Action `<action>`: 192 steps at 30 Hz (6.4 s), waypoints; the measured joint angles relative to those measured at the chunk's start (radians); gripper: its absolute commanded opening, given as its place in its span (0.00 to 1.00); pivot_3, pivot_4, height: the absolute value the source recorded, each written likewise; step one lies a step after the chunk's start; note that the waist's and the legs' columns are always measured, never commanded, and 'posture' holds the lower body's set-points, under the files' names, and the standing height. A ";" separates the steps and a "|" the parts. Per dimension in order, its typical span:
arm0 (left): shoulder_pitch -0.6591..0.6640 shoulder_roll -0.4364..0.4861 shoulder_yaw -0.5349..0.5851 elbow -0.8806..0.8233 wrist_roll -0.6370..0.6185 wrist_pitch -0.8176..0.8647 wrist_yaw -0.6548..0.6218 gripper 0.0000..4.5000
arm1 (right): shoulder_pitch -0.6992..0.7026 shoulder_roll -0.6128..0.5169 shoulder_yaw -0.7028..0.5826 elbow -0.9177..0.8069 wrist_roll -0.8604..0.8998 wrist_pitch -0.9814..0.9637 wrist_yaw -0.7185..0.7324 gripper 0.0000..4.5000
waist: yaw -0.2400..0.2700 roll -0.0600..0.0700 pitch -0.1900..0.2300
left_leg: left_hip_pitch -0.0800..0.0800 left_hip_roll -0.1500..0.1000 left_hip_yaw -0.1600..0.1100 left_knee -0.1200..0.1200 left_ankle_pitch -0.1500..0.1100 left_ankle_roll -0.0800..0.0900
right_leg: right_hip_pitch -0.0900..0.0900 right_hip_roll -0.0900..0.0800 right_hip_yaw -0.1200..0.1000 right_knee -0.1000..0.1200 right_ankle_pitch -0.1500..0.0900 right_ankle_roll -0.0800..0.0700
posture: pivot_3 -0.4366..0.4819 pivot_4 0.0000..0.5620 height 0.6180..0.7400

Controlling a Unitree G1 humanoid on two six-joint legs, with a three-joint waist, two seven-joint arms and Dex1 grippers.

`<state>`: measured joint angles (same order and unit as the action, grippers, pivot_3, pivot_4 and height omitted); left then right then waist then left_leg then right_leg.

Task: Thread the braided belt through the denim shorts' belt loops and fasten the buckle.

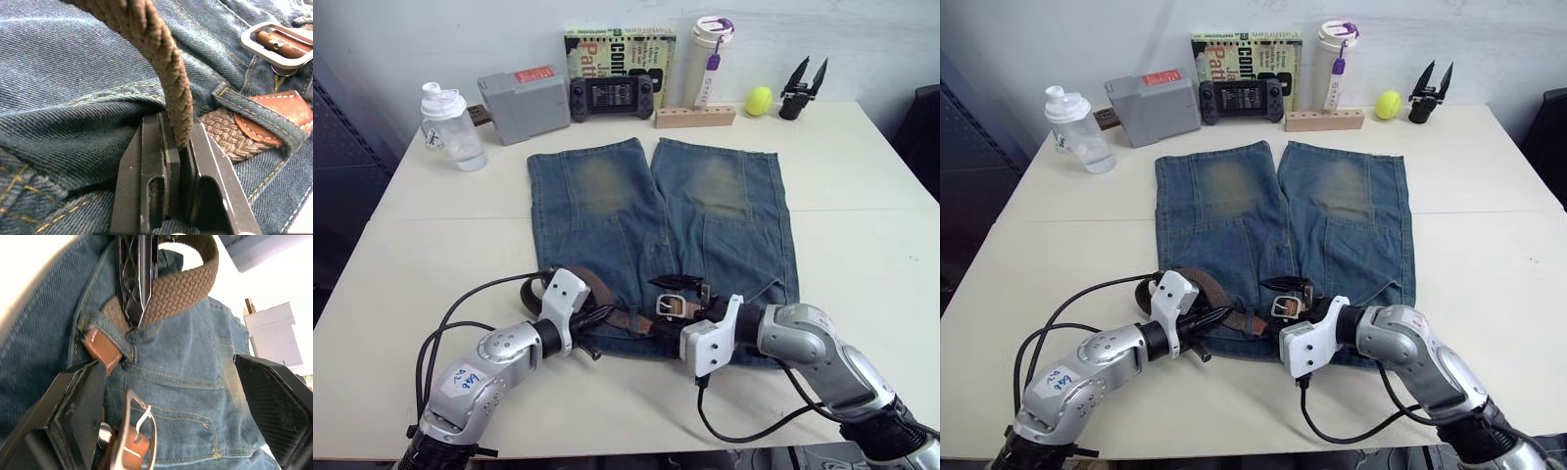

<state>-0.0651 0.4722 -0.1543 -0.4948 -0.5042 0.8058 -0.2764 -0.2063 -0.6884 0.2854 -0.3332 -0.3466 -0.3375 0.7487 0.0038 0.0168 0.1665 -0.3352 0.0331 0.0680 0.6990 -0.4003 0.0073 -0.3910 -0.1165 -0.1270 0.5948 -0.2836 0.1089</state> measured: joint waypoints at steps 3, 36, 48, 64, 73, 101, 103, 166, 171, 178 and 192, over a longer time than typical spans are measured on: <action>0.001 -0.002 0.000 0.000 0.001 0.000 0.000 0.00 | 0.000 -0.004 0.000 0.021 -0.014 -0.012 -0.006 0.99 | 0.000 0.000 0.000 | 0.000 0.000 0.000 0.000 0.000 0.000 | 0.000 0.000 0.000 0.000 0.000 0.000 | 0.48 0.27 0.92; 0.008 -0.022 0.006 -0.003 0.020 0.002 -0.004 0.00 | -0.043 0.042 0.096 0.086 -0.096 -0.099 -0.020 0.01 | 0.001 0.000 -0.001 | 0.000 0.000 0.000 0.000 0.000 0.000 | 0.000 0.000 0.000 0.000 0.000 0.000 | 0.48 0.27 0.92; 0.042 -0.048 0.045 -0.016 -0.007 0.000 -0.031 0.27 | -0.023 0.042 0.098 0.077 -0.083 -0.075 -0.014 0.00 | -0.002 0.000 -0.001 | 0.000 0.000 0.000 0.000 0.000 0.000 | 0.000 0.000 0.000 0.000 0.000 0.000 | 0.48 0.27 0.92; 0.228 0.047 0.249 -0.107 -0.164 -0.024 -0.218 0.56 | -0.051 0.045 0.076 0.067 -0.028 -0.035 -0.019 0.00 | -0.004 0.000 0.000 | -0.001 0.004 0.000 0.000 0.000 0.000 | -0.002 0.000 -0.001 0.001 -0.001 -0.002 | 0.48 0.27 0.92; 0.201 -0.015 0.245 -0.075 -0.150 -0.058 -0.201 0.01 | -0.051 0.041 0.062 0.067 -0.010 -0.044 -0.019 0.00 | -0.005 0.000 0.000 | -0.002 0.002 0.000 0.000 0.000 0.000 | -0.002 0.000 -0.001 0.001 -0.001 -0.002 | 0.48 0.27 0.92; 0.193 0.102 0.008 -0.022 0.216 -0.322 -0.210 0.01 | 0.031 -0.281 -0.437 0.150 0.444 0.006 0.180 0.00 | 0.011 0.005 -0.003 | 0.001 -0.001 0.001 0.000 -0.001 0.006 | -0.001 -0.011 -0.004 0.001 -0.001 -0.002 | 0.48 0.27 0.92; 0.190 0.102 0.007 -0.015 0.220 -0.330 -0.215 0.01 | 0.030 -0.280 -0.437 0.148 0.451 0.006 0.179 0.00 | 0.012 0.006 -0.003 | 0.001 -0.002 0.001 0.000 -0.001 0.006 | -0.001 -0.011 -0.004 0.001 -0.001 -0.002 | 0.48 0.27 0.92; -0.241 0.037 -0.008 0.041 0.158 -0.145 -0.132 0.01 | -0.261 -0.069 -0.069 -0.041 0.318 0.259 0.228 0.00 | 0.019 -0.005 0.011 | -0.004 -0.002 0.001 0.001 0.001 0.002 | -0.003 -0.002 -0.004 0.001 0.000 0.001 | 0.48 0.27 0.92; -0.240 0.030 -0.014 0.041 0.166 -0.147 -0.134 0.00 | -0.261 -0.063 -0.069 -0.042 0.317 0.276 0.222 0.14 | 0.018 -0.005 0.011 | -0.005 -0.002 0.001 0.001 0.001 0.002 | -0.003 -0.002 -0.004 0.001 0.000 0.001 | 0.48 0.27 0.92; -0.199 0.009 -0.026 0.032 0.207 -0.174 -0.132 0.00 | -0.221 -0.024 -0.140 -0.089 0.409 0.542 0.165 0.77 | 0.020 -0.005 0.011 | -0.005 -0.002 0.000 0.001 0.001 0.002 | -0.003 -0.002 -0.004 0.001 0.000 0.001 | 0.48 0.27 0.92; -0.178 -0.003 -0.003 0.022 0.223 -0.128 -0.136 0.00 | 0.133 -0.105 -0.181 -0.314 0.477 0.779 0.109 0.99 | 0.020 -0.005 0.011 | -0.004 -0.001 0.000 0.001 0.001 0.002 | -0.003 -0.002 -0.003 0.002 0.000 0.001 | 0.48 0.27 0.92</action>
<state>-0.2427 0.4696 -0.1573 -0.4733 -0.2812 0.6778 -0.4126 -0.0729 -0.7937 0.1041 -0.6472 0.1305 0.4412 0.8573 0.0240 0.0117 0.1777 -0.3394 0.0316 0.0684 0.6998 -0.3996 0.0098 -0.3944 -0.1182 -0.1296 0.5968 -0.2833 0.1099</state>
